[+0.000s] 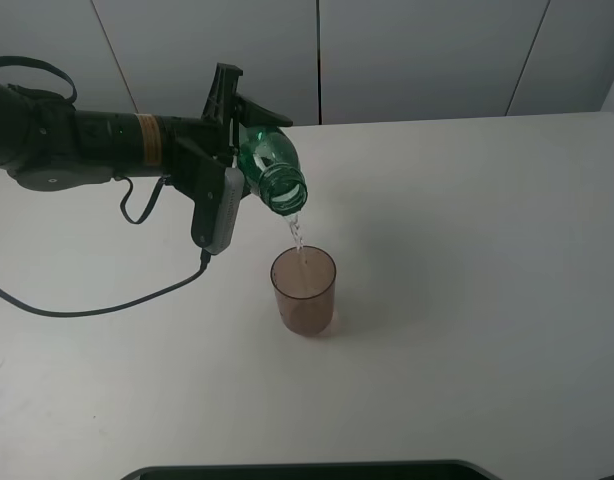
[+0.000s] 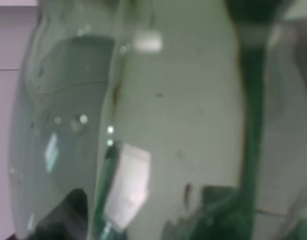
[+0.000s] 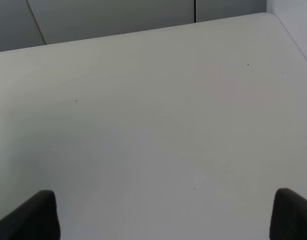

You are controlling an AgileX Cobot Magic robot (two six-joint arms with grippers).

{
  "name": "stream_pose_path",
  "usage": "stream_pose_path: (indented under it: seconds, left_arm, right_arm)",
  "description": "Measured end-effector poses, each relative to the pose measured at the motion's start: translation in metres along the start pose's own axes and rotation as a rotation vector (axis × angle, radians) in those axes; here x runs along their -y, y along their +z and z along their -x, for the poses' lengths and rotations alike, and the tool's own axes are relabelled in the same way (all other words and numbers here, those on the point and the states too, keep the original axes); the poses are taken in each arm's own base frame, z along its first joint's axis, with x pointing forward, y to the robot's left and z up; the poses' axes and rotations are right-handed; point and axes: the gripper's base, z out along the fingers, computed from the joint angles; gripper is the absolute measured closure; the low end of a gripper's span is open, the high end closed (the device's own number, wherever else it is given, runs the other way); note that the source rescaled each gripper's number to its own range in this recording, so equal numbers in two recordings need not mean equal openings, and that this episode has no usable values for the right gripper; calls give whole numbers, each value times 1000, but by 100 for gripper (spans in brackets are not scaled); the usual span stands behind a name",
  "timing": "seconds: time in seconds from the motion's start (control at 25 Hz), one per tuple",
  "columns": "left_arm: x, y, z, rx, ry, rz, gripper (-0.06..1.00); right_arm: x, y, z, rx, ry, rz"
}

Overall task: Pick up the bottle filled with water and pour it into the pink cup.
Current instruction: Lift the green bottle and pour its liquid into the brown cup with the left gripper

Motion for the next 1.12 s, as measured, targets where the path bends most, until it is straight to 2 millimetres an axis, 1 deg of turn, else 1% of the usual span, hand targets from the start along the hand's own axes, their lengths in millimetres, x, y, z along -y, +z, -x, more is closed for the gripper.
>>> stream_pose_path:
  seconds: [1.12]
  left_arm:
    - [-2,1,-1,-23,65,20,91]
  right_arm:
    - [0,0,0,0,0,0]
